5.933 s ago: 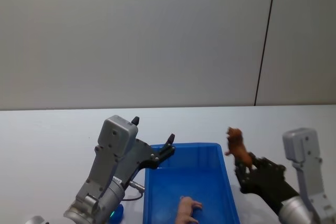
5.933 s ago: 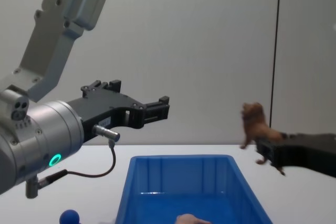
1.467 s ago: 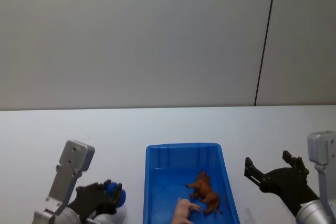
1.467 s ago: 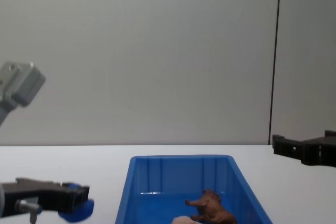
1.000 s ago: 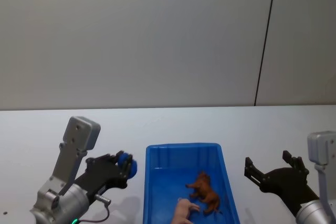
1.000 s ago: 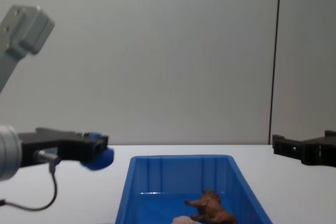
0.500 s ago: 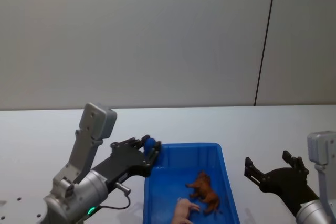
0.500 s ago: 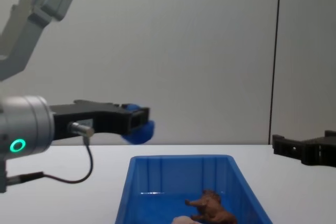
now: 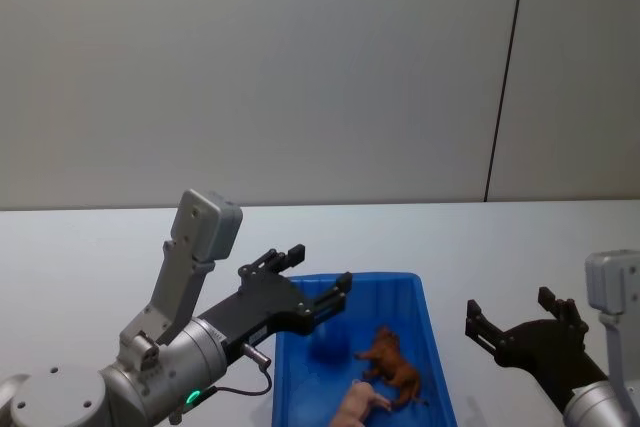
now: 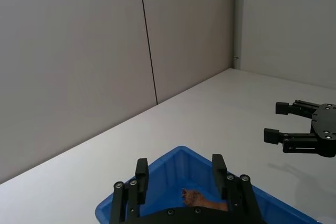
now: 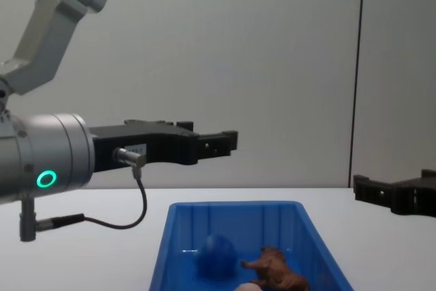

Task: Pick up the two dolls from the table and place them into the box.

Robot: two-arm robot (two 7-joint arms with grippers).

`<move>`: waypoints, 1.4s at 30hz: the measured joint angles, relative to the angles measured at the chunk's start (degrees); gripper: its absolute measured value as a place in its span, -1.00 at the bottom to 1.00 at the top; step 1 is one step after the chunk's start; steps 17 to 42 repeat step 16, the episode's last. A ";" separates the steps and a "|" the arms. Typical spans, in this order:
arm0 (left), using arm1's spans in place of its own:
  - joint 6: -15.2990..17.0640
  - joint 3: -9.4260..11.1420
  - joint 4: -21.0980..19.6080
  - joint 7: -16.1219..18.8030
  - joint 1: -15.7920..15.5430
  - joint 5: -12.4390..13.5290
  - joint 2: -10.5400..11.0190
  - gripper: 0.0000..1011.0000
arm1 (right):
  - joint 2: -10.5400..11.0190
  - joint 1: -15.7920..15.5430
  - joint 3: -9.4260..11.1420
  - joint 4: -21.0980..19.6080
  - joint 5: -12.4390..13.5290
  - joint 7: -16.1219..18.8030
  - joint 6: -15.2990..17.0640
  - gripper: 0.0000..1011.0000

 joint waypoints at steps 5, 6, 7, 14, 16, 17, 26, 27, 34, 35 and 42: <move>-0.15 0.10 0.09 -0.57 -0.19 -0.05 -0.21 0.75 | 0.00 0.00 0.00 0.00 0.00 0.00 0.00 0.98; -0.18 0.13 0.11 -0.72 -0.23 -0.06 -0.27 0.82 | 0.00 0.00 0.00 0.00 0.00 0.00 0.00 0.98; -0.19 0.15 0.12 -0.79 -0.25 -0.07 -0.29 0.86 | 0.00 0.00 0.00 0.00 0.00 0.00 0.00 0.98; -0.30 0.24 0.17 -1.25 -0.39 -0.12 -0.45 0.98 | 0.00 0.00 0.00 0.00 0.00 0.00 0.00 0.98; -0.32 0.25 0.18 -1.35 -0.42 -0.13 -0.50 0.98 | 0.00 0.00 0.00 0.00 0.00 0.00 0.00 0.98; -0.32 0.25 0.18 -1.35 -0.42 -0.13 -0.50 0.98 | 0.00 0.00 0.00 0.00 0.00 0.00 0.00 0.98; -0.32 0.25 0.18 -1.35 -0.42 -0.13 -0.50 0.98 | 0.00 0.00 0.00 0.00 0.00 0.00 0.00 0.98; -0.32 0.25 0.18 -1.35 -0.42 -0.13 -0.50 0.98 | 0.00 0.00 0.00 0.00 0.00 0.00 0.00 0.98; -0.32 0.25 0.18 -1.35 -0.42 -0.13 -0.50 0.98 | 0.00 0.00 0.00 0.00 0.00 0.00 0.00 0.98; -0.32 0.25 0.18 -1.35 -0.42 -0.13 -0.50 0.98 | 0.00 0.00 0.00 0.00 0.00 0.00 0.00 0.98; -0.32 0.25 0.18 -1.35 -0.42 -0.13 -0.50 0.98 | 0.00 0.00 0.00 0.00 0.00 0.00 0.00 0.98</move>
